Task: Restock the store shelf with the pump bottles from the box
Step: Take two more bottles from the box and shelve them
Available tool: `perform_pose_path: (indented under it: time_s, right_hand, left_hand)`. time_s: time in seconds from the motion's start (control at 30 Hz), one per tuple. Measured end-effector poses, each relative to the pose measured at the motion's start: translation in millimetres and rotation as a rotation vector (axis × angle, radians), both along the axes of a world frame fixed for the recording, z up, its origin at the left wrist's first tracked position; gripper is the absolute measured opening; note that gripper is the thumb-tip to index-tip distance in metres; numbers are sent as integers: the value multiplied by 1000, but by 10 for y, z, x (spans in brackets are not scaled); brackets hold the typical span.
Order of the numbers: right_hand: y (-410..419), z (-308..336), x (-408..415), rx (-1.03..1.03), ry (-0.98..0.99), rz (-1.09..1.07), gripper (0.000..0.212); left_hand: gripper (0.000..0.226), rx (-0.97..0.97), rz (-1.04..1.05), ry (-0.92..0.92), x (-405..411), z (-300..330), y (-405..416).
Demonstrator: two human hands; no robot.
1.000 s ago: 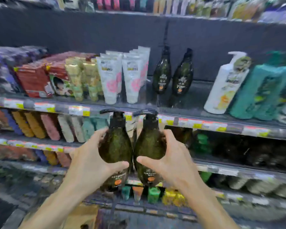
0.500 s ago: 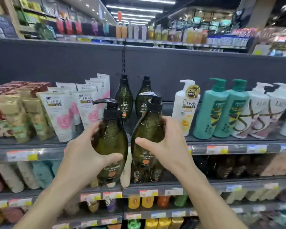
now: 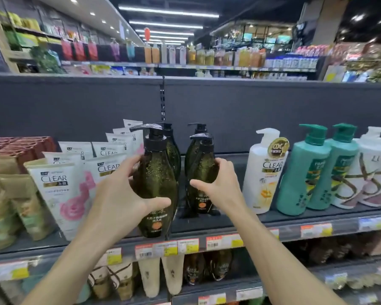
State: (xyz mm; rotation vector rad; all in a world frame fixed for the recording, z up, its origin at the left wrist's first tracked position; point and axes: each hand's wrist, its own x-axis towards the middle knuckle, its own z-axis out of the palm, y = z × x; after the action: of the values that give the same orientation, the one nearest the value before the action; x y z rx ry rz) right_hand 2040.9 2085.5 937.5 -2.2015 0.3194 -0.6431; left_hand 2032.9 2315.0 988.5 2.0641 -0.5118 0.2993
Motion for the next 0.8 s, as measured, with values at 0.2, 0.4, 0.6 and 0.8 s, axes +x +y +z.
perform_pose_path:
  time_s: [0.2,0.4,0.6,0.8]
  right_hand:
    - [-70,-89,161,0,-51,-29,82]
    - [-119,-172,219,-4,-80,1,80]
    - [-152,-348,62,7,-12,-6,96]
    - [-229,-726,-266,-428,167,-17,95]
  left_hand:
    - [96,26,-17,-11,162,7,-214]
    - [96,30,-19,-1,246,-3,-358]
    - [100,37,12,7,276,-69,-438]
    - [101,-2,50,46,504,-221,-520]
